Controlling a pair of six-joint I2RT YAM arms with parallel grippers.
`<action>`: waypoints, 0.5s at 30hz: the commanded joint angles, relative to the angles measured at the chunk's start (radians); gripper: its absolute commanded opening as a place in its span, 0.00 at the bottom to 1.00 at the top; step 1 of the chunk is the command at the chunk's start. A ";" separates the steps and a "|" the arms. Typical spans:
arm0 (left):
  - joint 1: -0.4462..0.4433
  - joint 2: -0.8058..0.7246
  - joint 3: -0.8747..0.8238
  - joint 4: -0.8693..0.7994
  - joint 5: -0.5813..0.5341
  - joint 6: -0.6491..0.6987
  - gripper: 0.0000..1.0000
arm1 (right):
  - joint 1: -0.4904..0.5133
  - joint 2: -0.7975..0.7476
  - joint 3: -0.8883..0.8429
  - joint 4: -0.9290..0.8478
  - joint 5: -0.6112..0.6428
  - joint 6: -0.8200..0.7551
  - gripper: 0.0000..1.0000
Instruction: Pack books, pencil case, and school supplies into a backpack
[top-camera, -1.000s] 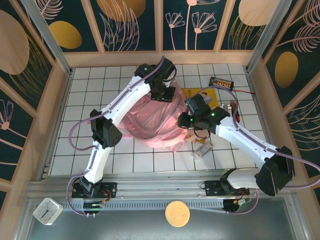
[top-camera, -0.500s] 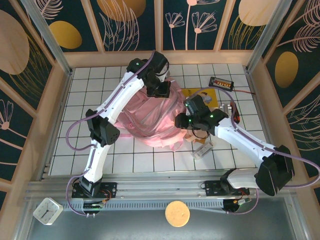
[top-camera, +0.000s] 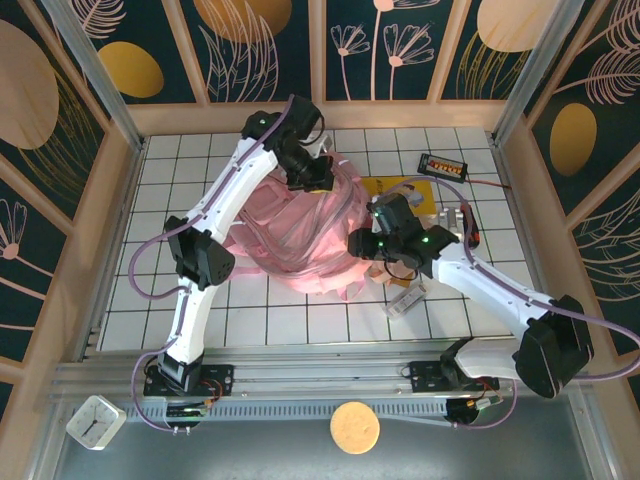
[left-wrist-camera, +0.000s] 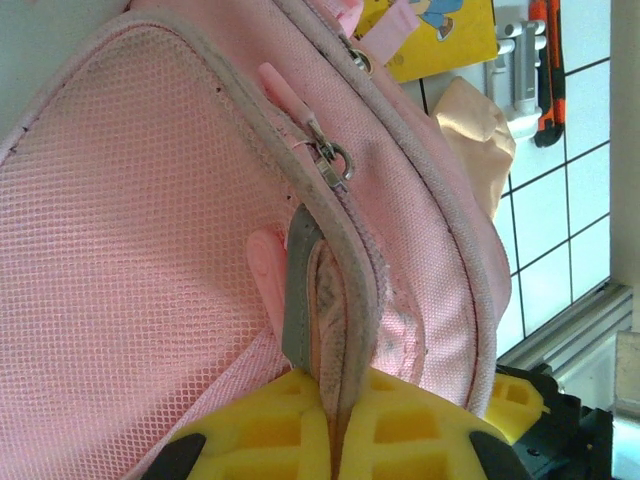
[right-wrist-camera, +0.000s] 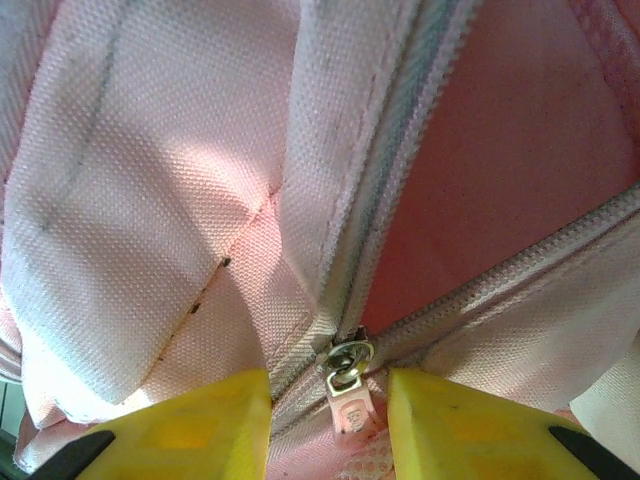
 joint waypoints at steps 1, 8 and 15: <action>0.025 -0.076 0.055 0.033 0.079 -0.029 0.00 | 0.000 0.003 -0.036 -0.013 -0.039 -0.036 0.38; 0.038 -0.072 0.054 0.037 0.104 -0.034 0.00 | -0.001 -0.024 -0.080 0.041 -0.117 -0.151 0.48; 0.043 -0.071 0.056 0.038 0.103 -0.041 0.00 | -0.042 -0.014 -0.102 0.039 -0.131 -0.212 0.39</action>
